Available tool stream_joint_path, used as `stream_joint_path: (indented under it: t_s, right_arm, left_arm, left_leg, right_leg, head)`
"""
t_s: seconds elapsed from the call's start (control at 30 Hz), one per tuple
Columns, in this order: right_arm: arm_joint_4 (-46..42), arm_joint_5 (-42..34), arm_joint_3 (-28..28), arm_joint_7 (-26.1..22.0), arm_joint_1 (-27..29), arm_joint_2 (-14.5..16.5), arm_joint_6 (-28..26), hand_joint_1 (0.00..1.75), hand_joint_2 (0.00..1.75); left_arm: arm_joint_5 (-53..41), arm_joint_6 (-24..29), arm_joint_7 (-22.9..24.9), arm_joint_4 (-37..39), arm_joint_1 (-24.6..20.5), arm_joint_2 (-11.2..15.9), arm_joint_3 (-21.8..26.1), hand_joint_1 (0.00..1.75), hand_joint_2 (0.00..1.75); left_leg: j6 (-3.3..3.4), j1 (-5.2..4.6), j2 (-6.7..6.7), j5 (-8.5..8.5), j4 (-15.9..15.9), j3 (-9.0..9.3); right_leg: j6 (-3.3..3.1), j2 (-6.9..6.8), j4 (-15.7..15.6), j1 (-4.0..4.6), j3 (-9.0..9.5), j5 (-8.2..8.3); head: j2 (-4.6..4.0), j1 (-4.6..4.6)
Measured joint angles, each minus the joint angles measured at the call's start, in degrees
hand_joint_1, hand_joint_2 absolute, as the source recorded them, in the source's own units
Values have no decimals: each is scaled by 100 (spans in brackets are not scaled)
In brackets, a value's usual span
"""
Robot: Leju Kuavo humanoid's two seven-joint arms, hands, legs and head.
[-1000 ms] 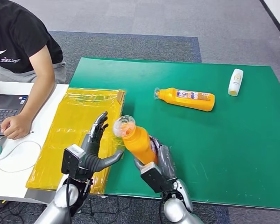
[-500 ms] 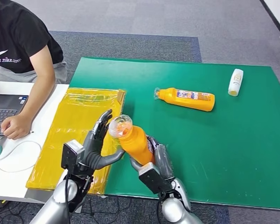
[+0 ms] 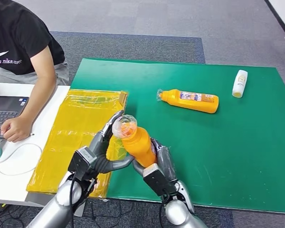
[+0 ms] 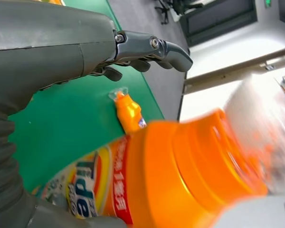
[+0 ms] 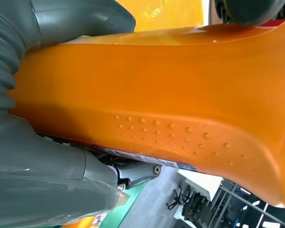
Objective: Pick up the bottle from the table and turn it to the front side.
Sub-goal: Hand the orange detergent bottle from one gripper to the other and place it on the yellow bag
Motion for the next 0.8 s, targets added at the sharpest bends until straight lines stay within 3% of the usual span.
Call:
stream_joint_path:
  t_s: [0.8]
  right_arm:
    - [124, -84, -2, 2, 5, 0, 194, 163, 175]
  left_arm:
    - [-550, -205, 401, 23, -323, 174, -301, 0, 175]
  left_leg:
    - [0, 0, 0, 0, 0, -2]
  right_leg:
    - [0, 0, 0, 0, -3, 0]
  head:
    - [0, 0]
